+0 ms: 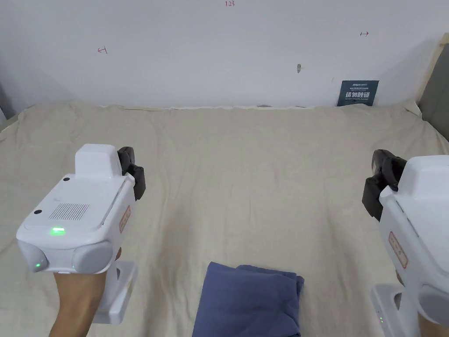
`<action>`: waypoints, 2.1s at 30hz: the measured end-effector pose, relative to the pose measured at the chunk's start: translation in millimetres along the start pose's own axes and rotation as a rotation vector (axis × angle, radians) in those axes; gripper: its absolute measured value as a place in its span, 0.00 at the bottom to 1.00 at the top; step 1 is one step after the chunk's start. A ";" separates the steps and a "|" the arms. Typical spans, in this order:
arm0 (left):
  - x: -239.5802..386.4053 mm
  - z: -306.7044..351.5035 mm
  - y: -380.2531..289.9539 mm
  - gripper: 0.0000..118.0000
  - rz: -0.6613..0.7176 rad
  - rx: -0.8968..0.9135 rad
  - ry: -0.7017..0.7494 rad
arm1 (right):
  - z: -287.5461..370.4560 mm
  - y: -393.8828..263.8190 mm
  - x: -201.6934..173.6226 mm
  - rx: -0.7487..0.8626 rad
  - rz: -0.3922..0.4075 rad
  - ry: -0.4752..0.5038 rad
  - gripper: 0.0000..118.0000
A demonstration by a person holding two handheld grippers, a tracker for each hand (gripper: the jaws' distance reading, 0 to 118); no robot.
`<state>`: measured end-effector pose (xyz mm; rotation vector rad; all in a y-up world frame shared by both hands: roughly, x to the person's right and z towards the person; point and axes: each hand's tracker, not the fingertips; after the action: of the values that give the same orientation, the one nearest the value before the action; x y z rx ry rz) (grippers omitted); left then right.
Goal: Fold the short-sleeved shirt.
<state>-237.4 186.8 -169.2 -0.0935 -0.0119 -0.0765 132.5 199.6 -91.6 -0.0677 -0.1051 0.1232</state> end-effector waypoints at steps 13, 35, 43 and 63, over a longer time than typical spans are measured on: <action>-5.4 -2.3 -12.6 0.00 0.034 -0.027 -0.013 | -23.0 -128.3 -76.6 -0.310 -0.040 0.150 0.02; -2.5 -49.6 -134.0 0.20 0.390 -0.620 -0.308 | -43.1 -284.9 -119.6 -0.629 -0.011 0.132 0.01; 40.0 -87.7 -217.2 1.00 0.423 -1.002 -0.455 | -43.3 -284.0 -114.2 -0.634 -0.033 0.153 0.01; -4.9 -90.2 -200.5 0.13 0.429 -0.932 -0.399 | -66.6 -195.7 -92.3 -0.518 -0.061 0.228 0.01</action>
<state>-256.9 -20.3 -240.5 -1.0380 -0.3550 0.3753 71.9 -9.9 -152.5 -0.5939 0.0912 0.0244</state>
